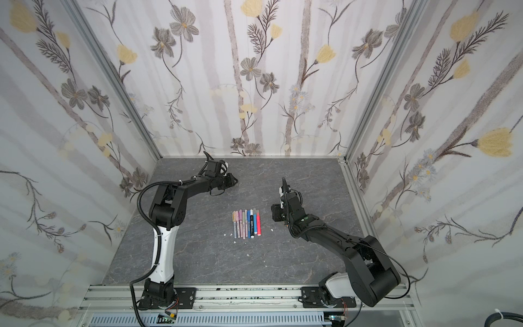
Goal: Remove pen caps from pens
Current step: Place the pen at the middle-right of the table, then pick up the pen from the center of the table.
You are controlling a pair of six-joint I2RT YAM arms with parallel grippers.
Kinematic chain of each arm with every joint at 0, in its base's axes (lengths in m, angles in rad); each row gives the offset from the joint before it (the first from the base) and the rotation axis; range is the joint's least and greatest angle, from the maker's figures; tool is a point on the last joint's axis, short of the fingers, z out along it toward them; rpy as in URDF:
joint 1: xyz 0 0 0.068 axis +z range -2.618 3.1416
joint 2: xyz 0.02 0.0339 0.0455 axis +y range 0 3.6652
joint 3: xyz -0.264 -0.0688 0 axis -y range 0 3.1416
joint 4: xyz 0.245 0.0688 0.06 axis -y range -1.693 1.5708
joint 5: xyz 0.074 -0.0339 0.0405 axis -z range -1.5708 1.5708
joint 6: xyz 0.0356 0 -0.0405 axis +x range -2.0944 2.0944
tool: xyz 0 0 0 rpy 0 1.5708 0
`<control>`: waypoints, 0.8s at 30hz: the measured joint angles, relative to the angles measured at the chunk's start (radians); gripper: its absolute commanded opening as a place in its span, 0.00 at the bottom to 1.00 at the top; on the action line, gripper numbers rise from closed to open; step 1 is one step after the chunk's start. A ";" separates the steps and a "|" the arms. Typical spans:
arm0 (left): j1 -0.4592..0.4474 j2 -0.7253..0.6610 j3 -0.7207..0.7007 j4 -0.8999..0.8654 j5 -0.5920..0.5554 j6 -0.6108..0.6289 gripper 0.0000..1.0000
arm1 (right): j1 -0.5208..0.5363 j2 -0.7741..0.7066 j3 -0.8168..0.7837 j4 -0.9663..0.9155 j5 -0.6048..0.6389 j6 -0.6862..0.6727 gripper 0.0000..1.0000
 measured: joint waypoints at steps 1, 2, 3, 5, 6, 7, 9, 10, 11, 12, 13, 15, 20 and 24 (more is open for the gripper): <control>0.000 0.000 0.000 0.001 0.000 0.000 0.28 | 0.013 0.010 0.007 0.002 -0.007 0.003 0.53; 0.000 0.000 0.000 0.002 0.000 0.000 0.28 | 0.023 0.022 0.012 0.003 -0.010 0.011 0.53; 0.000 0.001 0.000 0.002 0.000 0.000 0.29 | 0.036 0.040 0.019 0.003 -0.016 0.020 0.53; 0.000 0.001 0.000 0.003 0.000 0.000 0.31 | 0.060 0.078 0.032 0.004 -0.026 0.034 0.52; 0.000 0.000 -0.001 0.005 0.001 0.000 0.32 | 0.075 0.102 0.048 -0.005 -0.025 0.038 0.52; 0.000 -0.002 -0.005 0.010 0.001 0.000 0.33 | 0.089 0.129 0.069 -0.011 -0.027 0.046 0.51; -0.001 -0.018 -0.025 0.015 -0.007 0.001 0.36 | 0.118 0.174 0.107 -0.010 -0.026 0.056 0.51; 0.001 -0.033 -0.042 0.011 -0.013 0.001 0.37 | 0.131 0.198 0.126 -0.011 -0.026 0.060 0.51; 0.002 -0.048 -0.059 0.008 -0.021 0.001 0.38 | 0.141 0.221 0.142 -0.011 -0.021 0.064 0.51; 0.004 -0.069 -0.082 0.002 -0.034 0.000 0.39 | 0.153 0.249 0.159 -0.012 -0.020 0.064 0.50; 0.006 -0.092 -0.108 -0.002 -0.042 0.000 0.40 | 0.161 0.274 0.174 -0.023 -0.016 0.068 0.50; 0.013 -0.141 -0.156 -0.009 -0.046 -0.001 0.42 | 0.166 0.304 0.190 -0.041 0.000 0.073 0.49; 0.020 -0.286 -0.269 0.011 -0.055 -0.002 0.49 | 0.170 0.321 0.193 -0.056 0.027 0.091 0.47; 0.021 -0.412 -0.379 0.062 -0.051 -0.005 0.70 | 0.171 0.321 0.177 -0.056 0.031 0.101 0.45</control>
